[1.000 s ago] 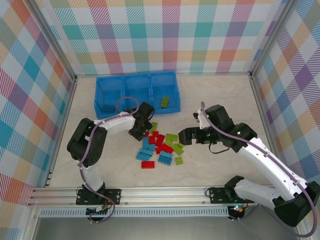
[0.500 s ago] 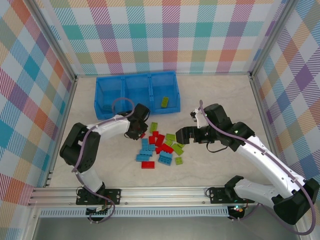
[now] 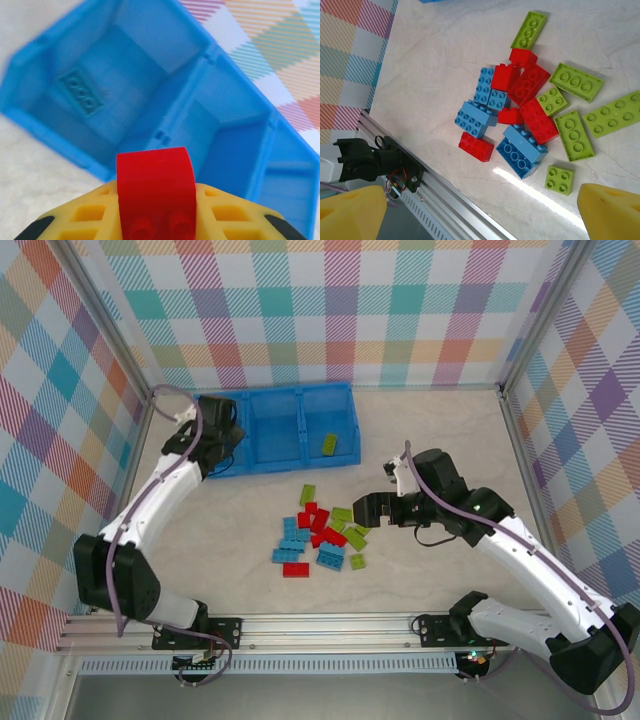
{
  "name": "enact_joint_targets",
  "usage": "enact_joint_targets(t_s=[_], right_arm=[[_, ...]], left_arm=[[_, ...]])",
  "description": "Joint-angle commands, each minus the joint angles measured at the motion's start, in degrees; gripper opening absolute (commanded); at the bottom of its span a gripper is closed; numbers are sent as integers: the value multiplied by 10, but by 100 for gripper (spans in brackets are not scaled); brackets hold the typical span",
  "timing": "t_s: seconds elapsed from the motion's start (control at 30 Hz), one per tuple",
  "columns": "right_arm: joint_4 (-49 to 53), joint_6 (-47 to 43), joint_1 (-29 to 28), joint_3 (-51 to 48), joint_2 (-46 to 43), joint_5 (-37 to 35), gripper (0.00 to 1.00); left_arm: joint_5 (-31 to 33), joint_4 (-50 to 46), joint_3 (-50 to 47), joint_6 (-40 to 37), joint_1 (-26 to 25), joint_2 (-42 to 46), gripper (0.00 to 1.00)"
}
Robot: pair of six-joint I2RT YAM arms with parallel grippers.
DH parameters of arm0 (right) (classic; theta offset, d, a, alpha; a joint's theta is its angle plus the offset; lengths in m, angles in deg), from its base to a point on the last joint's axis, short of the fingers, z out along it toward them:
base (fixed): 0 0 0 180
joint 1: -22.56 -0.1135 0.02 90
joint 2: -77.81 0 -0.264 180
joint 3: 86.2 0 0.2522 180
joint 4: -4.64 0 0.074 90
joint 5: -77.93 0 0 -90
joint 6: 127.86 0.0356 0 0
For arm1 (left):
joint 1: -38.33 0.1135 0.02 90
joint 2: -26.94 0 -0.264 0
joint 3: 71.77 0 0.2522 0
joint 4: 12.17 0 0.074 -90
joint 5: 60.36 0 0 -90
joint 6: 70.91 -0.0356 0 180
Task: Sort the legos into containers by color
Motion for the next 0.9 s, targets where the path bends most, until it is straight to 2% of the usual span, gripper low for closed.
enact_joint_targets(t_s=[0.0,0.2,0.3,0.43,0.5,0.57,0.77,0.87], right_arm=[[-18,14,-4,-8,-3,4,98],[-12,19,-6,-11,-10,1,98],[-3,19,-6,-15,-15,-7,98],[2,25,-6,-17,-18,-13,98],[1,28,-6,-18,-20,-12,98],[2,31,-6,-20,-23,-13,98],[-1,30,-6,-30,-25,-24,98],[-9,29,-5,-36,-21,-35,98]], left_arm=[[-84,50,74,-106,-12,-90,25],[-78,22,197,-140,-20,-238,26],[-101,-13,265,-152,-27,-307,27],[-93,-33,300,-163,-48,-349,41],[-94,-28,295,-153,-49,-349,49],[-93,-21,287,-152,-49,-337,52],[-101,-10,229,-159,-56,-236,53],[-64,-17,169,-186,-93,-146,53]])
